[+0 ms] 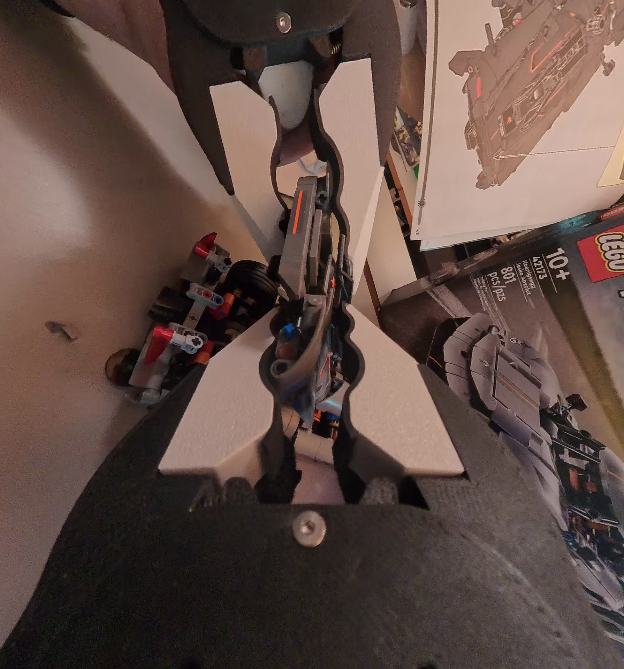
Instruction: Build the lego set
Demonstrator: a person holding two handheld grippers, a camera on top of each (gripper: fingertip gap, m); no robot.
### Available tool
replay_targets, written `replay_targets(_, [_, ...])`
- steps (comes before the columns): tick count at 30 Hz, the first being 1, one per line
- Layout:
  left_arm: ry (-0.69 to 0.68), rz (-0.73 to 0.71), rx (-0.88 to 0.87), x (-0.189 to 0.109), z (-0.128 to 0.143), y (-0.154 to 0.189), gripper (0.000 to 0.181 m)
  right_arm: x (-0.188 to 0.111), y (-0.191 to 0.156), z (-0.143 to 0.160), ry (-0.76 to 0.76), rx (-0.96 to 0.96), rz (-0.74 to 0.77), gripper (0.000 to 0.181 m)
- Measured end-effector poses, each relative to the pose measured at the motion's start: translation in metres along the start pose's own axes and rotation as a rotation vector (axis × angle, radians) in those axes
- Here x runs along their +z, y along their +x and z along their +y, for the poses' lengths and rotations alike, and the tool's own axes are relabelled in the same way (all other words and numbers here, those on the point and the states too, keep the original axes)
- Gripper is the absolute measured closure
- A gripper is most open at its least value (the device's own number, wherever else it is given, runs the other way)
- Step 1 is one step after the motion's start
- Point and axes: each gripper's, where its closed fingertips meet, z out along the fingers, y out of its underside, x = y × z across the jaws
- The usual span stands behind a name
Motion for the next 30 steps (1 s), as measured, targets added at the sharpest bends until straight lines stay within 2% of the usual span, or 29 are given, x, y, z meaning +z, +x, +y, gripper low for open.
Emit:
replay_targets(8, [0.003,0.061,0.03,-0.0037,-0.0049,0.0073,0.16,-0.0025,-0.0035,-0.0035,0.008,-0.009,-0.008,0.157])
replay_targets(18, [-0.059,0.078,0.092,-0.0048,-0.0011,0.0086,0.163,-0.0001,-0.0042,-0.0044,-0.009,-0.016,0.007,0.159])
replay_targets(22, [-0.044,0.071,0.092,-0.0041,-0.0006,0.0083,0.161,0.0006,-0.0036,-0.0042,0.011,-0.029,0.013,0.158])
replay_targets(24, [-0.028,0.063,0.073,-0.0029,-0.0001,0.0076,0.16,0.002,-0.0033,-0.0033,0.011,-0.015,0.014,0.156])
replay_targets(26, [-0.019,0.055,0.05,-0.001,0.0007,0.0074,0.16,0.0059,-0.0063,-0.0001,-0.005,-0.021,0.01,0.146])
replay_targets(30, [-0.023,0.041,0.054,0.0003,0.0013,0.0072,0.159,0.0068,-0.0012,0.0025,-0.041,-0.053,0.069,0.154])
